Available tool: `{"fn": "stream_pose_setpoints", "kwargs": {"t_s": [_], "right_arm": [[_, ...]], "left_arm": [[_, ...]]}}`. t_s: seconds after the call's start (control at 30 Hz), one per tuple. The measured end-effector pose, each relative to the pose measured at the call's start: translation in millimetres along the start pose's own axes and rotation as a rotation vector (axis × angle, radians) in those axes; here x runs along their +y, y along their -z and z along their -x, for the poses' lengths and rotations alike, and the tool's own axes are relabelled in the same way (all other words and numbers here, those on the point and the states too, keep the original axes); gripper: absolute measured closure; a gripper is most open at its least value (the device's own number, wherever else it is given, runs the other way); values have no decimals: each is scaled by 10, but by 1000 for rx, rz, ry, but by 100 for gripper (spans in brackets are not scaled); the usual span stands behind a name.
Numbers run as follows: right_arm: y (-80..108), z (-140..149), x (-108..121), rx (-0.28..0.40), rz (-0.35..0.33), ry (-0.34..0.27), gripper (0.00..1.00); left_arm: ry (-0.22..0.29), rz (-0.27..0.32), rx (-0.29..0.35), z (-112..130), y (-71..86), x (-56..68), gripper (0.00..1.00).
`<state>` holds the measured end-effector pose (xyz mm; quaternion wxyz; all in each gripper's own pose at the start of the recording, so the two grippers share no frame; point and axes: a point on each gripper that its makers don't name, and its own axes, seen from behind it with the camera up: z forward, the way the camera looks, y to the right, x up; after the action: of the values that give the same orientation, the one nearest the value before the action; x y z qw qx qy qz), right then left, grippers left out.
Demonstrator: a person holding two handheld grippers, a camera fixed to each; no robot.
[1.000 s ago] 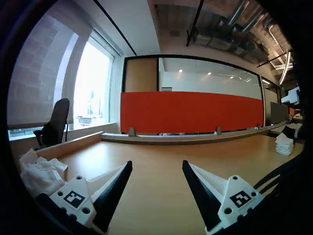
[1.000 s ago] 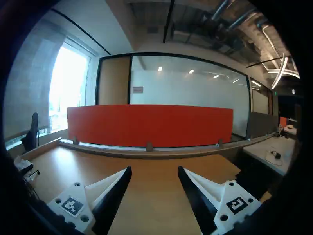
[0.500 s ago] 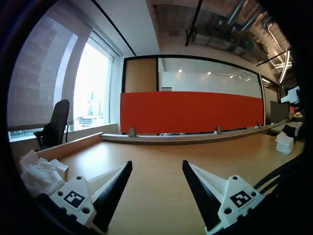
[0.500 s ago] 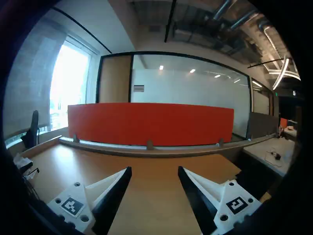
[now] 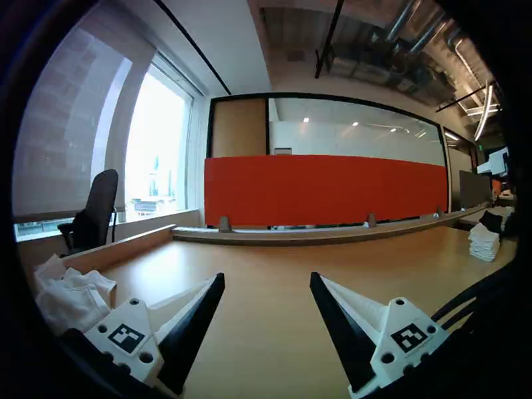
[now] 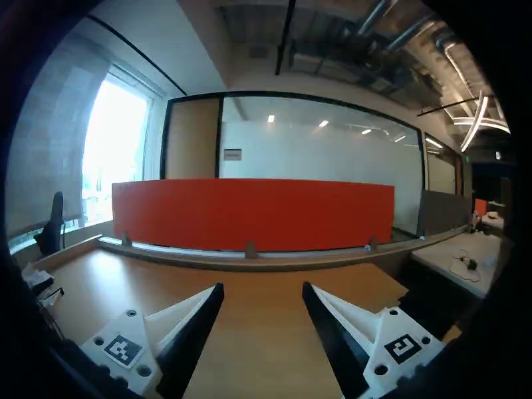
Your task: Fold towel
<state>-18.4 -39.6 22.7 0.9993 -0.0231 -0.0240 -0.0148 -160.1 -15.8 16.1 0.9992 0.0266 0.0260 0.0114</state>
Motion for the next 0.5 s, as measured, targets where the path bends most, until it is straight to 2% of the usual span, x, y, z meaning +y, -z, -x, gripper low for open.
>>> {"fn": "stream_pose_setpoints", "kwargs": {"t_s": [0.27, 0.5], "right_arm": [[-7, -51, 140, 54, 12, 19, 9], [9, 77, 201, 74, 9, 46, 9]], "left_arm": [[0, 0, 0, 26, -10, 10, 5], [0, -1, 1, 53, -18, 12, 5]]}}
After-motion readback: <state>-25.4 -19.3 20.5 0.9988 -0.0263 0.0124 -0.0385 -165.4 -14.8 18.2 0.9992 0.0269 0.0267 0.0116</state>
